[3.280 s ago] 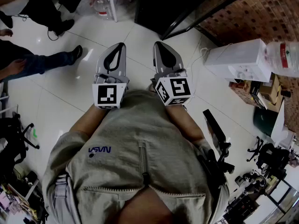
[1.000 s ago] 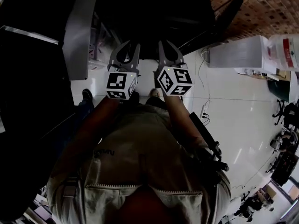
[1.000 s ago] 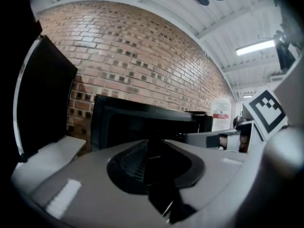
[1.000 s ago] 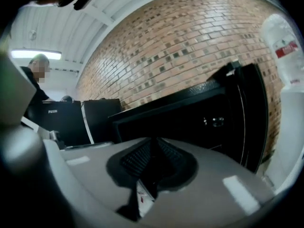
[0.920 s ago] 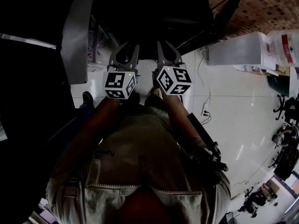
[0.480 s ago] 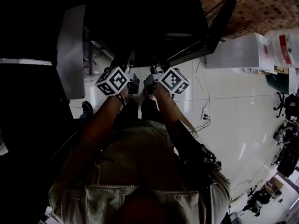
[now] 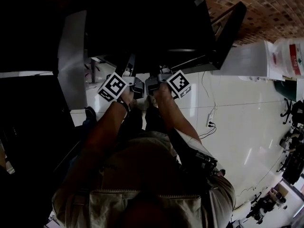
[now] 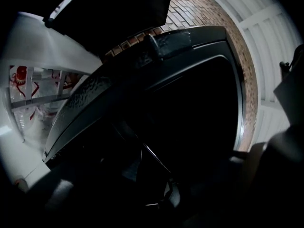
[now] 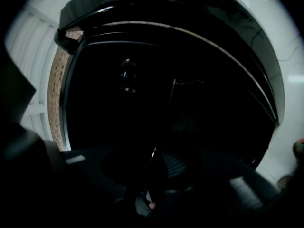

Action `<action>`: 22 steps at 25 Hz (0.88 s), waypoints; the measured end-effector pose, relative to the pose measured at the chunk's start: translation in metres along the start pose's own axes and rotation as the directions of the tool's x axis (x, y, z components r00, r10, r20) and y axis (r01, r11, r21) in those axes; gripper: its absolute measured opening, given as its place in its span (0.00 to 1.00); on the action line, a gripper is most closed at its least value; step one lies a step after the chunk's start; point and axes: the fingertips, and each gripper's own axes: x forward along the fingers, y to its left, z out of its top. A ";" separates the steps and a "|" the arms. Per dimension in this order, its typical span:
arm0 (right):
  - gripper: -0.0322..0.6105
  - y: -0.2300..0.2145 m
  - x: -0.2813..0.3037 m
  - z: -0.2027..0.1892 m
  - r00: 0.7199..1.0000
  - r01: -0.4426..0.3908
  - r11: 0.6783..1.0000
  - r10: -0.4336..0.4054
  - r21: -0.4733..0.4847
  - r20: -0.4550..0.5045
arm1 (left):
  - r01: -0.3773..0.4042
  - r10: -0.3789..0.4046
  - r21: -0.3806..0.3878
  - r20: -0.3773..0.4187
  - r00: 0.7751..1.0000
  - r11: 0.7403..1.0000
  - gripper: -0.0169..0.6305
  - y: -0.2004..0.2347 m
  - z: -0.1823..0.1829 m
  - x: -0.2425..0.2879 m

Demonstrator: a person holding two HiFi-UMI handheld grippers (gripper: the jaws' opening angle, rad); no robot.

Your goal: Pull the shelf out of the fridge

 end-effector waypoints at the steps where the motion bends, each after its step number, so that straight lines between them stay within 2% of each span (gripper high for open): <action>1: 0.20 -0.001 0.002 0.001 1.000 -0.001 1.000 0.001 0.010 0.005 | 0.002 -0.002 -0.009 0.003 1.000 1.000 0.34 0.000 0.000 0.000; 5: 0.20 -0.004 0.009 0.005 1.000 -0.005 0.999 0.004 0.035 0.021 | 0.008 -0.007 -0.031 0.008 1.000 0.999 0.34 -0.002 0.001 0.000; 8: 0.20 -0.005 0.015 0.004 1.000 -0.007 0.999 0.006 0.044 0.022 | 0.011 -0.011 -0.016 -0.003 1.000 1.000 0.34 -0.001 -0.002 0.001; 10: 0.20 -0.006 0.018 0.004 1.000 -0.008 0.999 0.007 0.051 0.024 | 0.008 -0.009 -0.023 -0.014 1.000 1.000 0.41 0.002 -0.005 0.000; 11: 0.20 -0.006 0.020 0.003 1.000 -0.009 0.998 0.008 0.054 0.026 | 0.004 -0.005 -0.033 -0.013 1.000 0.999 0.41 0.004 -0.006 -0.001; 22: 0.20 -0.010 0.037 0.013 0.998 -0.028 0.994 0.022 0.107 0.055 | -0.018 0.027 -0.121 0.073 0.997 0.993 0.40 0.019 0.019 0.035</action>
